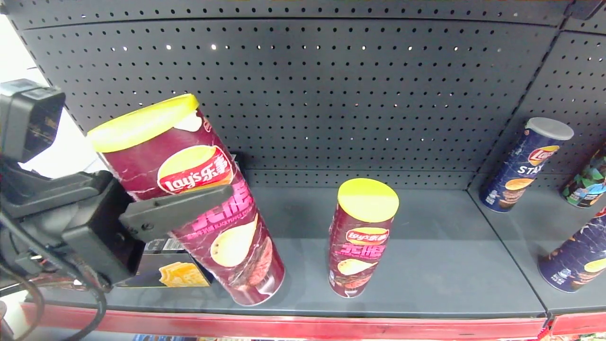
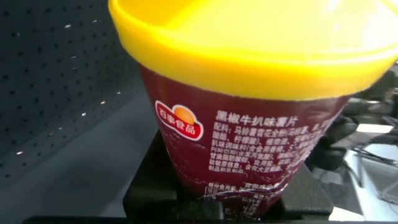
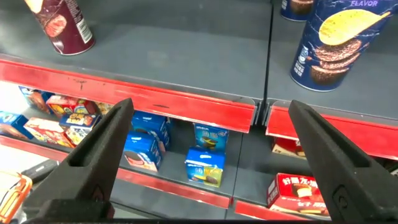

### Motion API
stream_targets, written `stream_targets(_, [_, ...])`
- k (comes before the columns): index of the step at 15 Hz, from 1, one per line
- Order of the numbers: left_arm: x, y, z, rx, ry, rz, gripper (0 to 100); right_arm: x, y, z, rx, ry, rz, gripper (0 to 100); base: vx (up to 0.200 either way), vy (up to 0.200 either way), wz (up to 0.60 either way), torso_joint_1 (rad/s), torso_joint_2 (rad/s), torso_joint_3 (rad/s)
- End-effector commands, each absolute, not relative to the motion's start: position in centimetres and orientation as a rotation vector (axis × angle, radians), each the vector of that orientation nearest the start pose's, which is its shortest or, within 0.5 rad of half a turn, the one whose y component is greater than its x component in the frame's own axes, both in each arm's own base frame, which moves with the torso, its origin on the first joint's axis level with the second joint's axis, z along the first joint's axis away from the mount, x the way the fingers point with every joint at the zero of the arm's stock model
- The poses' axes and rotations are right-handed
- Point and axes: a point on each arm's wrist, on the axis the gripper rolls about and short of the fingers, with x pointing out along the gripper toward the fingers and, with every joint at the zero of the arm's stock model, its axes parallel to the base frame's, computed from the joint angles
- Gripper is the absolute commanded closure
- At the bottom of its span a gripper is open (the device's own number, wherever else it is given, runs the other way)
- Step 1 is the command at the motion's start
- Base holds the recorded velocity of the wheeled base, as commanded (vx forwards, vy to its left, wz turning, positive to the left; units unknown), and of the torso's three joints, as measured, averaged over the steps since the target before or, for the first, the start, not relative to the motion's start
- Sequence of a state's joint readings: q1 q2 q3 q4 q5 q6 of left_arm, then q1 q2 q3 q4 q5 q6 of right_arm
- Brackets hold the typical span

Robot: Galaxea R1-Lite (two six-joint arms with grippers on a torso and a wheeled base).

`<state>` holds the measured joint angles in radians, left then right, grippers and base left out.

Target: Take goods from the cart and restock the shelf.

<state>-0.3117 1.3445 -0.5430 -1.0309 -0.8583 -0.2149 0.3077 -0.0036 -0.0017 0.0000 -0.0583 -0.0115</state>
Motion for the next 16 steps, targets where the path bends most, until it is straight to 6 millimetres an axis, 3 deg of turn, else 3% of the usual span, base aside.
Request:
stream_targets(1, [21.0,-7.5,23.3,-0.111,-0.081,-1.134,100,-2.1,-0.8,7.6,-0.012,-0.003,0.250,0,0.000,0.000,0.00,0.000,0.00,0.000])
stream_targets(4, [21.8,-7.8,23.4,-0.076,-0.099,-1.130,100,-2.1,-0.8,7.6,-0.012,-0.003,0.250,0,0.000,0.000,0.00,0.000,0.00,0.000])
stream_targets(5, [23.0,-8.3,23.3,-0.070,-0.104,-1.134,100,-2.1,-0.8,7.6,-0.012,-0.003,0.250,0,0.000,0.000,0.00,0.000,0.00,0.000])
stream_targets(8, [24.0,-8.8,24.6,-0.064,-0.140,-1.159,100,-2.1,-0.8,7.6,-0.012,-0.003,0.250,0,0.000,0.000,0.00,0.000,0.00,0.000])
stream_targets(11, [25.0,-9.0,23.9,-0.075,-0.108,-1.151,100,-2.1,-0.8,7.6,-0.012,-0.003,0.250,0,0.000,0.000,0.00,0.000,0.00,0.000])
stream_targets(15, [28.2,-8.7,22.6,-0.043,-0.093,-1.104,100,-2.1,-0.8,7.6,-0.012,-0.003,0.250,0,0.000,0.000,0.00,0.000,0.00,0.000])
stream_targets(16, [28.2,-8.7,22.6,-0.043,-0.093,-1.104,100,-2.1,-0.8,7.6,-0.012,-0.003,0.250,0,0.000,0.000,0.00,0.000,0.00,0.000])
